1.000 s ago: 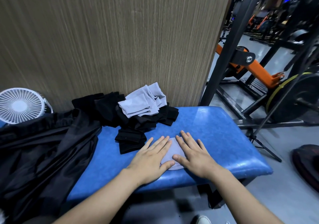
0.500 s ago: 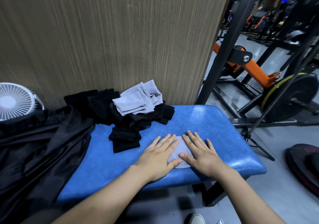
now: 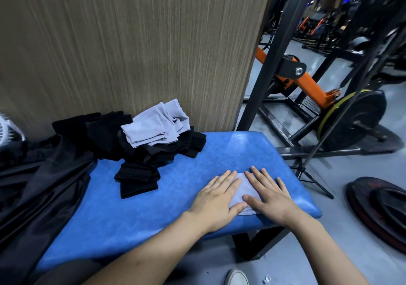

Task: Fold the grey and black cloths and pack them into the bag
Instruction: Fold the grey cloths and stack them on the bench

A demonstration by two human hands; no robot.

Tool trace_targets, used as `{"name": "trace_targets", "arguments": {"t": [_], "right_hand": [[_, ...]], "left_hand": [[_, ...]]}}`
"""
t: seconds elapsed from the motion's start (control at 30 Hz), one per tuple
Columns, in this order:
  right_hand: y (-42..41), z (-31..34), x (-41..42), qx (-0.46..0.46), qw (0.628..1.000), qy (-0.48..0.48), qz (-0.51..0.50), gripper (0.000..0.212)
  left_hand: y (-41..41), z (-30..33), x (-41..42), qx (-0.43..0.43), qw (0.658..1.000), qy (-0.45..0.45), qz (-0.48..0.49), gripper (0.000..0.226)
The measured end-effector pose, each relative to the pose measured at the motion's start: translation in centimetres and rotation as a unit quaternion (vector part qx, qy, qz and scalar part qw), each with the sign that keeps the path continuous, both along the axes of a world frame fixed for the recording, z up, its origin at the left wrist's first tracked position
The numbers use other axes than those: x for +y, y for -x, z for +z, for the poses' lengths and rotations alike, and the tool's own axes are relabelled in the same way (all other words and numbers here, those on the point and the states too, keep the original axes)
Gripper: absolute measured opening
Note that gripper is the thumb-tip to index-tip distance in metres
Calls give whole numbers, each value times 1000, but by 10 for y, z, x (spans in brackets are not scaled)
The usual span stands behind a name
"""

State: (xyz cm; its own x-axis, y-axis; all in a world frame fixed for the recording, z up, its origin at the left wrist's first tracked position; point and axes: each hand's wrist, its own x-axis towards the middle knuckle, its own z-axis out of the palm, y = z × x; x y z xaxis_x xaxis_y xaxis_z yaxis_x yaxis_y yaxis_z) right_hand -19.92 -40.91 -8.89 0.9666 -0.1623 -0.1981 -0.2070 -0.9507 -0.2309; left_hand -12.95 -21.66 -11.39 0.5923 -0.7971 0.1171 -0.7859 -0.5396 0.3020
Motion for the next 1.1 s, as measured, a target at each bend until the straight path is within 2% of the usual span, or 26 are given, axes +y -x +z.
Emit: {"name": "trace_targets", "arguments": {"t": [0.2, 0.33, 0.47, 0.57, 0.67, 0.73, 0.8, 0.93, 1.1], "right_hand": [[-3, 5, 2, -18, 1000, -12, -11, 100], [-9, 14, 10, -66, 998, -14, -14, 94], [-22, 26, 27, -115, 993, -14, 3, 89], [-32, 33, 41, -144, 989, -37, 26, 80], [-44, 40, 57, -156, 984, -67, 50, 73], [-52, 43, 67, -157, 982, -90, 60, 59], [-59, 44, 77, -160, 979, -107, 63, 47], [-71, 47, 95, -139, 980, -128, 67, 45], [-81, 46, 113, -134, 979, -133, 77, 43]], "left_hand": [[0, 8, 3, 39, 999, 11, -10, 75], [-10, 23, 13, 52, 995, 89, 1, 65], [-48, 45, 48, -35, 979, 185, 79, 36], [-85, 59, 87, -98, 954, 219, 181, 21], [-116, 68, 129, -120, 927, 202, 292, 17], [-128, 68, 149, -112, 921, 174, 330, 18], [-133, 66, 161, -82, 920, 157, 349, 22], [-139, 67, 171, -43, 920, 135, 365, 29], [-137, 69, 174, -69, 908, 159, 382, 21]]}}
